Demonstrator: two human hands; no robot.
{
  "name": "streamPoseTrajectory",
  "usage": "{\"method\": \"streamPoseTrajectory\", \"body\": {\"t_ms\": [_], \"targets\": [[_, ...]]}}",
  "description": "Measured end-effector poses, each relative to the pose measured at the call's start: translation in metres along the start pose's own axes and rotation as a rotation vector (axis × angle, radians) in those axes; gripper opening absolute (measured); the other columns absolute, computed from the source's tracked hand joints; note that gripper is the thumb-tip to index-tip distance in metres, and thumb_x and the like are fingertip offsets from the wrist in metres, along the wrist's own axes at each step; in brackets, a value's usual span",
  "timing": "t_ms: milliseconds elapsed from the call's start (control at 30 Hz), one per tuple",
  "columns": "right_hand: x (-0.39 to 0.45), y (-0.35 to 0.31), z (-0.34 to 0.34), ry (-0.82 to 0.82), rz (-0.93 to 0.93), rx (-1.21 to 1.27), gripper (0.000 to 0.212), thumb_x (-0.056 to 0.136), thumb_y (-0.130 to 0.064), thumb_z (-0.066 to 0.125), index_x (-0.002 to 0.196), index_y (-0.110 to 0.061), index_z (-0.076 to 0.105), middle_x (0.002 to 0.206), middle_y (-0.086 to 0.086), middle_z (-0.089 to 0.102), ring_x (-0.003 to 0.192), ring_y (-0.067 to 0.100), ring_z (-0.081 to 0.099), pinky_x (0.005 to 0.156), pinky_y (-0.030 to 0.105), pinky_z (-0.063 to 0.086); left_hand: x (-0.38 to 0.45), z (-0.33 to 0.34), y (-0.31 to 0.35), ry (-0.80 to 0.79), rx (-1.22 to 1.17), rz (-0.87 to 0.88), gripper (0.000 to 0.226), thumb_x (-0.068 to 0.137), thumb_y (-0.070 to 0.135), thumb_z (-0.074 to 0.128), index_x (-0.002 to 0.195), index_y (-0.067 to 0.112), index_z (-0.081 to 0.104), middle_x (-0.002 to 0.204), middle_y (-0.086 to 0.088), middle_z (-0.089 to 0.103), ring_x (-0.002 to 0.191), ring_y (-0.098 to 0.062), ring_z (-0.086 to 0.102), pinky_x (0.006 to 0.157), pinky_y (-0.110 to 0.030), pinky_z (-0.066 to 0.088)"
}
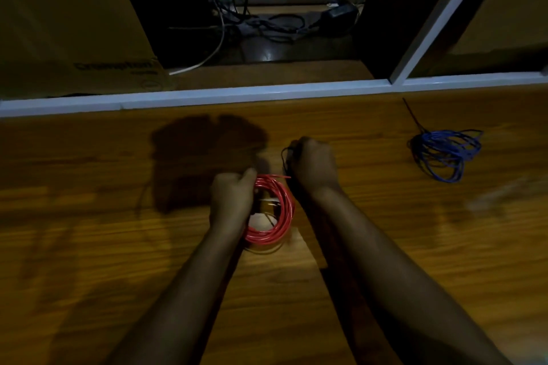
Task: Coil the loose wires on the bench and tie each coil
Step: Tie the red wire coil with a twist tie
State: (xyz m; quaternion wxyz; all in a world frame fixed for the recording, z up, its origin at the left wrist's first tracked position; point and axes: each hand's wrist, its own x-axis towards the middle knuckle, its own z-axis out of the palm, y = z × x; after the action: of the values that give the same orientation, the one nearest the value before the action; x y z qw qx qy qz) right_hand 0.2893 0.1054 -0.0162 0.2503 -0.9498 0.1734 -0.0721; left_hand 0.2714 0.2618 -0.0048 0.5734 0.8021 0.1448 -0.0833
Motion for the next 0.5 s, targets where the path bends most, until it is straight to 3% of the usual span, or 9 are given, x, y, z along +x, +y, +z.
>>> {"method": "streamPoseTrajectory", "body": {"t_ms": [133, 200, 267, 333, 433, 500], "targets": [[-0.005, 0.000, -0.008, -0.040, 0.069, 0.032, 0.016, 0.092, -0.016, 0.062, 0.078, -0.010, 0.068, 0.076, 0.007, 0.069, 0.067, 0.021, 0.065, 0.062, 0.039, 0.059, 0.000, 0.003, 0.000, 0.027, -0.044, -0.032, 0.042, 0.090, 0.036, 0.067, 0.061, 0.006, 0.066, 0.062, -0.018, 0.065, 0.064, -0.039, 0.067, 0.062, -0.050, 0.054], [-0.005, 0.011, -0.015, -0.123, 0.138, 0.150, 0.007, 0.086, -0.015, 0.072, 0.080, -0.013, 0.070, 0.079, 0.001, 0.070, 0.073, 0.014, 0.066, 0.068, 0.029, 0.057, -0.002, 0.003, 0.002, 0.014, -0.062, -0.029, 0.042, 0.091, 0.035, 0.067, 0.058, 0.008, 0.066, 0.058, -0.013, 0.061, 0.058, -0.034, 0.063, 0.059, -0.045, 0.050], [-0.007, 0.020, -0.027, -0.189, 0.190, 0.283, 0.010, 0.080, -0.013, 0.079, 0.078, -0.018, 0.071, 0.081, -0.007, 0.070, 0.077, 0.005, 0.064, 0.068, 0.017, 0.052, -0.003, 0.004, 0.003, 0.004, -0.063, -0.015, 0.044, 0.091, 0.034, 0.067, 0.055, 0.009, 0.064, 0.055, -0.012, 0.060, 0.055, -0.026, 0.058, 0.058, -0.038, 0.043], [-0.012, 0.027, -0.038, -0.223, 0.223, 0.395, 0.017, 0.077, -0.011, 0.082, 0.072, -0.023, 0.070, 0.082, -0.007, 0.072, 0.078, 0.007, 0.067, 0.070, 0.025, 0.058, -0.004, 0.006, 0.002, -0.008, -0.074, 0.010, 0.046, 0.090, 0.036, 0.065, 0.057, 0.003, 0.064, 0.056, -0.019, 0.061, 0.052, -0.025, 0.055, 0.056, -0.036, 0.041], [-0.029, 0.030, -0.058, -0.234, 0.325, 0.603, 0.010, 0.082, -0.005, 0.078, 0.080, -0.013, 0.072, 0.085, 0.004, 0.073, 0.074, 0.018, 0.070, 0.067, 0.037, 0.061, -0.014, 0.009, 0.005, -0.035, -0.083, 0.028, 0.049, 0.092, 0.037, 0.062, 0.063, -0.002, 0.062, 0.055, -0.014, 0.055, 0.051, -0.023, 0.050, 0.056, -0.036, 0.037], [-0.038, 0.036, -0.070, -0.164, 0.363, 0.704, 0.007, 0.085, 0.003, 0.072, 0.086, -0.004, 0.070, 0.080, 0.006, 0.071, 0.067, 0.012, 0.069, 0.056, 0.024, 0.059, -0.025, 0.012, 0.009, -0.071, -0.076, 0.046, 0.050, 0.095, 0.034, 0.060, 0.056, 0.003, 0.059, 0.053, -0.007, 0.049, 0.051, -0.021, 0.046, 0.056, -0.035, 0.034]]}}
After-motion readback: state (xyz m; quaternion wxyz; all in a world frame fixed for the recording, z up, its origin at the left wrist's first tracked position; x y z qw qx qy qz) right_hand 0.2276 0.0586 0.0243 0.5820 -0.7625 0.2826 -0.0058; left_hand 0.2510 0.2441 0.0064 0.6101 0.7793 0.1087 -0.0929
